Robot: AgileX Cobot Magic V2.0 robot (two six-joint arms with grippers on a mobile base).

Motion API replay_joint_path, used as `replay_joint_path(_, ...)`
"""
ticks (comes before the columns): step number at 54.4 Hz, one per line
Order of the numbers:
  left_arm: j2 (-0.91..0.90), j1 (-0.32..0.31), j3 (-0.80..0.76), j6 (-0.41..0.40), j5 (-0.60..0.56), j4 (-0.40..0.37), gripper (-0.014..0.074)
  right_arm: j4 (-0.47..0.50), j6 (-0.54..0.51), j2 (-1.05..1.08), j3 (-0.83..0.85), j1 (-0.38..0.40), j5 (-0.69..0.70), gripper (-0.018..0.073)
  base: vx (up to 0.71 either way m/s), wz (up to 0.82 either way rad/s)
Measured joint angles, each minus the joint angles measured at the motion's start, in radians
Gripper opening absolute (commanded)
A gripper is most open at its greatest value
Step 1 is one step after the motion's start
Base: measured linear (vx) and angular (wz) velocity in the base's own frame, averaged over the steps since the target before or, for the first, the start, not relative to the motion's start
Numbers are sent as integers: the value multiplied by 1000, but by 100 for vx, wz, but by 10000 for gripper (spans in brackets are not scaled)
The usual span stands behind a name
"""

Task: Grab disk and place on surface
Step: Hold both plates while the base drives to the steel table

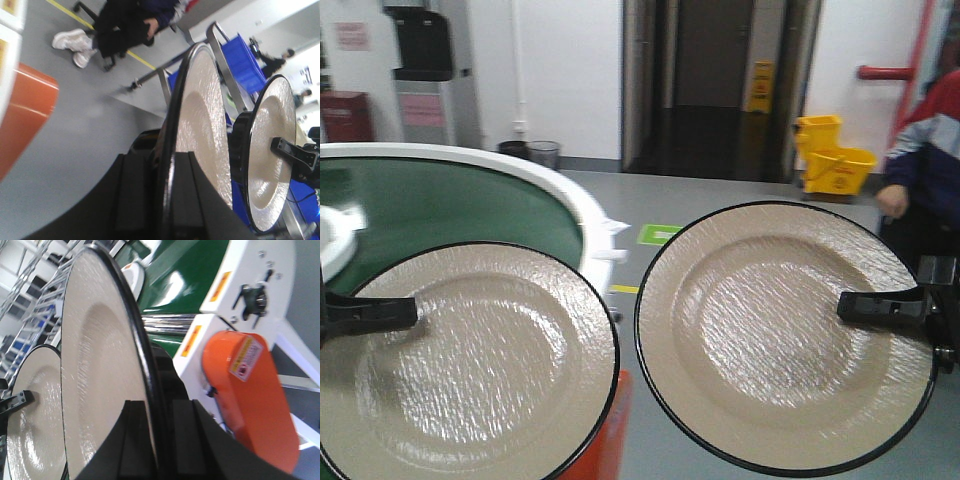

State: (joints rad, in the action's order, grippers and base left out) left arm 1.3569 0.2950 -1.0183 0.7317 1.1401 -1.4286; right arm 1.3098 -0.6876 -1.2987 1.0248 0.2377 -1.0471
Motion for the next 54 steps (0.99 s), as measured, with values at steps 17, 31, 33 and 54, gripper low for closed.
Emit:
replay_joint_path(17,0,0,0,0,1,0,-4,0,-2,0,0,0,-1,-9,-8,-60)
replay_joint_path(31,0,0,0,0,2,0,-4,0,-2,0,0,0,-3,-9,2,-64)
replay_joint_path(33,0,0,0,0,3,0,-4,0,-2,0,0,0,-3,-9,9,-66)
replay_joint_path(54,0,0,0,0,18,0,-4,0,-2,2,0,0,-11,-9,18,-55)
